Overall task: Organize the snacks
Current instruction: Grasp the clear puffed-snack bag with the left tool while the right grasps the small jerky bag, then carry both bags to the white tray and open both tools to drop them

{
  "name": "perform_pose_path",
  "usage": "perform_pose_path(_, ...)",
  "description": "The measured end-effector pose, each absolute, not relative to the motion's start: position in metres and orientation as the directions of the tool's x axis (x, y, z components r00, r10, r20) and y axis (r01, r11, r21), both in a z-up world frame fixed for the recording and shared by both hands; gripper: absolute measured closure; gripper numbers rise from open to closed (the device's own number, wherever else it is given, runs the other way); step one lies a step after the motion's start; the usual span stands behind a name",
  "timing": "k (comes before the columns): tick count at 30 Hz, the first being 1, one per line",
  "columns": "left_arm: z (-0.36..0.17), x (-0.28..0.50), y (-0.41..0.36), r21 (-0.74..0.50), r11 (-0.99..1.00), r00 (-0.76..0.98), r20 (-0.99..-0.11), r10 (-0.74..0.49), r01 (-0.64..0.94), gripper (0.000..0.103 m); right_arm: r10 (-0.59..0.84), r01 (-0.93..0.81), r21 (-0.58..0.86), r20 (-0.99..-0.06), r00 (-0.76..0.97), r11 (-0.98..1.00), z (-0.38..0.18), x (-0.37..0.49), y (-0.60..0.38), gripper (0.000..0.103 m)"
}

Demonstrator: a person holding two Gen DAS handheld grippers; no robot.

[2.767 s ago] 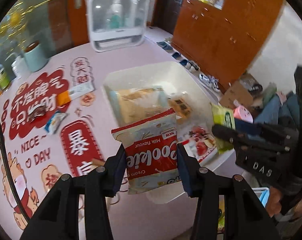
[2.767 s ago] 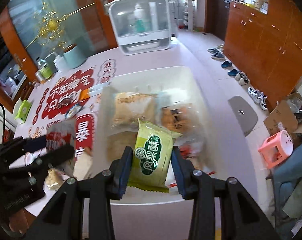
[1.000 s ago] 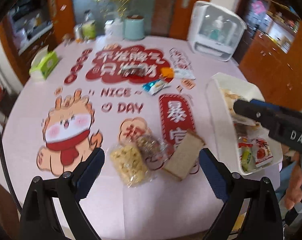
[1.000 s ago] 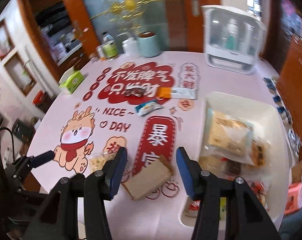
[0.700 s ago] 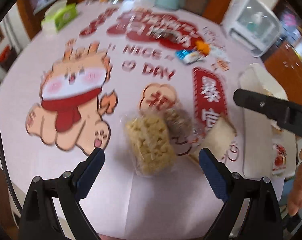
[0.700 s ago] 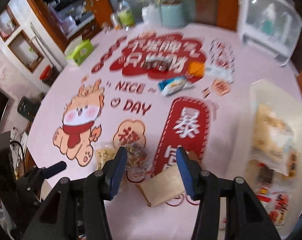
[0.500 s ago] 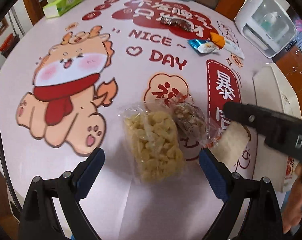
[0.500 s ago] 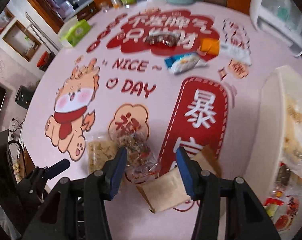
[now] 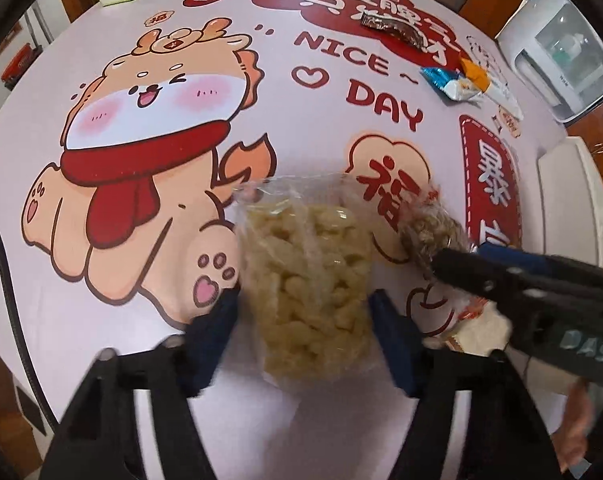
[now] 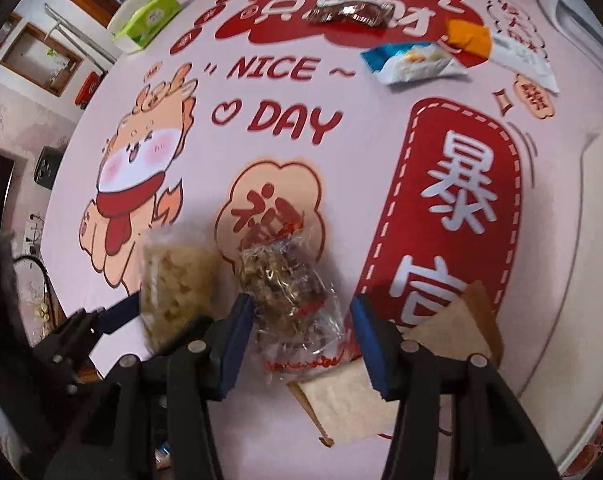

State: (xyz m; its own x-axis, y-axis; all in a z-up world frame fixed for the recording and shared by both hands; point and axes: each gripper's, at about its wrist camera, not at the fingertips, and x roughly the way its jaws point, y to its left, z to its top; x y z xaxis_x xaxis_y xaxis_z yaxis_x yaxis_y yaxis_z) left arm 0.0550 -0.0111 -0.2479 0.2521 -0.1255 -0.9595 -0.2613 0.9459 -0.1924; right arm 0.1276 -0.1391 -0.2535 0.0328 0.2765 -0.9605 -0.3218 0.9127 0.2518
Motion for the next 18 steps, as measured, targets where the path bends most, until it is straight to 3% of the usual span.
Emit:
perform_pose_path(7,-0.253,0.055,0.007,-0.210,0.943,0.248,-0.958,-0.146,-0.257,0.045,0.245,-0.361,0.211,-0.968,0.050,0.908,-0.261,0.128,-0.118,0.049)
perform_pose_path(10,-0.252,0.053,0.014,-0.210,0.942,0.246,-0.958,-0.145,-0.263,0.047,0.265,-0.380,0.228,-0.963,0.047,0.896,-0.261,0.125,-0.111,0.065)
perform_pose_path(18,-0.215,0.047,0.027,-0.170,0.960,0.305,-0.947,-0.098,-0.222,0.048,0.287,-0.373,0.229,-0.951,0.110,0.899,-0.239,0.107,-0.117,0.066)
